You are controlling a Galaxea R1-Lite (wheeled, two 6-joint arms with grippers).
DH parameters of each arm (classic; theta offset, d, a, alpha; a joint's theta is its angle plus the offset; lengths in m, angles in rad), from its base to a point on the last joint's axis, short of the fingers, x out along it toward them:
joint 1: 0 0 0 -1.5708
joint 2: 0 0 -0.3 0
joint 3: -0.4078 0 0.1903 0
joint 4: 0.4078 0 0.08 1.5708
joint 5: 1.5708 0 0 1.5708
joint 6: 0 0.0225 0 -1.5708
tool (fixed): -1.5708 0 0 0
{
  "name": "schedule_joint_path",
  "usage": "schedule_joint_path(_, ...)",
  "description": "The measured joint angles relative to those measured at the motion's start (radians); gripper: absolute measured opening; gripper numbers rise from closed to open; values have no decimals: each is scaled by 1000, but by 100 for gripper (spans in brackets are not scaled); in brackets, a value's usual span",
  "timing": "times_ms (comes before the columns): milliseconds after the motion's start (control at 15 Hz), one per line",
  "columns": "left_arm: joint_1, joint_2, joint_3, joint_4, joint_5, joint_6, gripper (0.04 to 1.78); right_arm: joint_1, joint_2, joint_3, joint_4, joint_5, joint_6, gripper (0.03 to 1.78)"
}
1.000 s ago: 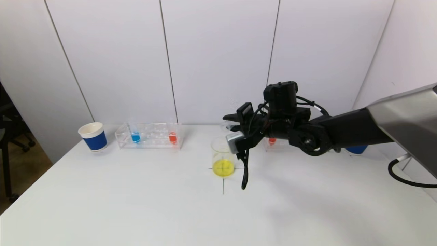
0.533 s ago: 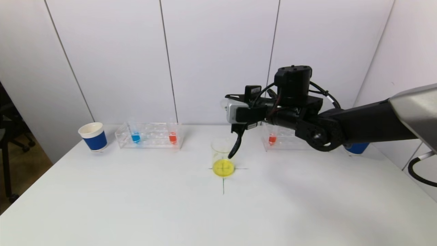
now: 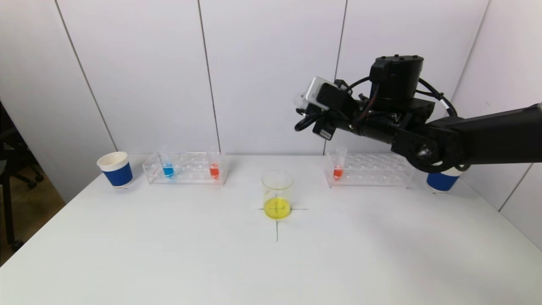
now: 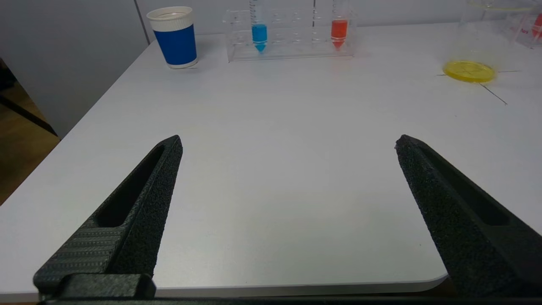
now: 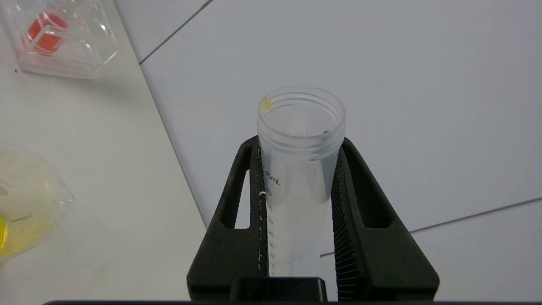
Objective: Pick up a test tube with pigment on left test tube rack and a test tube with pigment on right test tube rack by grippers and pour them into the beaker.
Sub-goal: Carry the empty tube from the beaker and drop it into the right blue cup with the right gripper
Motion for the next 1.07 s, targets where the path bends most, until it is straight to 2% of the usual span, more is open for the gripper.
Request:
schedule_joint_path(267,0,0,0,0,0,0,176,-72,-34,-5,0,1,127,49)
schedule_joint_path(467,0,0,0,0,0,0,176,-132,-60,-10,0,0,251,49)
schedule_joint_path(800,0,0,0,0,0,0,176,-241,-108,-6,2,0,426,49)
schedule_joint_path(933,0,0,0,0,0,0,176,-286,-129,-4,19,0,519,49)
schedule_joint_path(1067,1,0,0,0,0,0,176,-328,-144,-2,36,-3,586,49)
